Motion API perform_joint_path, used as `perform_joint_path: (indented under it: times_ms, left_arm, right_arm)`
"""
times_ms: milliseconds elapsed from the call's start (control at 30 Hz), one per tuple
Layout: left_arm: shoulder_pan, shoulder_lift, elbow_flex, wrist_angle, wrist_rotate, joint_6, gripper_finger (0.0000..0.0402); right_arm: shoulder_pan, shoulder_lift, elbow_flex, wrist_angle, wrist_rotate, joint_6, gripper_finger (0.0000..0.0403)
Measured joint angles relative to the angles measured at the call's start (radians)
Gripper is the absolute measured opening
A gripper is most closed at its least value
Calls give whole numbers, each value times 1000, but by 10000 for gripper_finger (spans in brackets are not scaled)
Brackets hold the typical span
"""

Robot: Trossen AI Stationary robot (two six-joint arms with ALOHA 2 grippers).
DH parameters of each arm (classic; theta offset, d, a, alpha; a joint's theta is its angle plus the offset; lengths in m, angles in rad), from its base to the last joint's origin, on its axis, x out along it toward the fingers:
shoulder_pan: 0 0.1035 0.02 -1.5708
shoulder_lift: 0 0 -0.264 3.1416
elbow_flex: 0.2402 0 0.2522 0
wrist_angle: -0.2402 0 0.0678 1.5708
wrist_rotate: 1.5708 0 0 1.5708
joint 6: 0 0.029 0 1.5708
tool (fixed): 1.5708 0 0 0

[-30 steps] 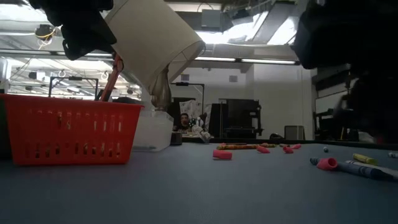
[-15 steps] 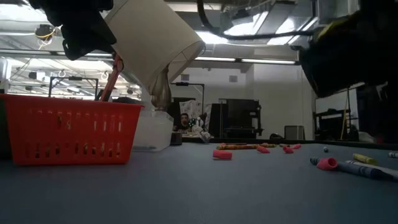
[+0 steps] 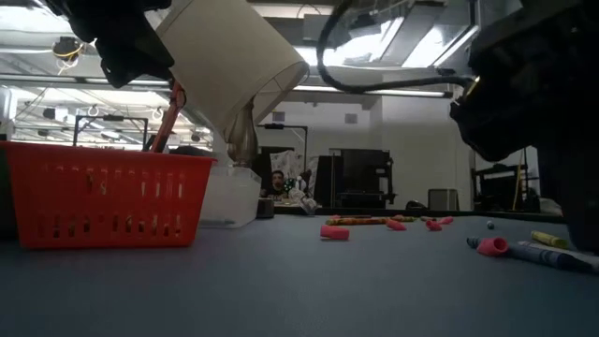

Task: Sort crayons
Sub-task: Put the gray crayon into the green bin

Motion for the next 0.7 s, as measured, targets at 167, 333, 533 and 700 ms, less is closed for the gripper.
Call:
perform_joint_path:
  times_ms: [167, 333, 533, 700]
  left_arm:
    - [0, 0, 0, 0, 0, 2, 89]
    - [0, 0, 0, 0, 0, 2, 89]
    - [0, 0, 0, -1, 0, 2, 89]
    - [0, 0, 0, -1, 0, 2, 89]
  right_arm:
    - [0, -2, 2, -44, 6, 29, 145]
    - [0, -2, 3, -77, 15, 56, 145]
    - [0, -3, 3, -119, 26, 114, 145]
    - [2, -3, 2, -119, 64, 142, 145]
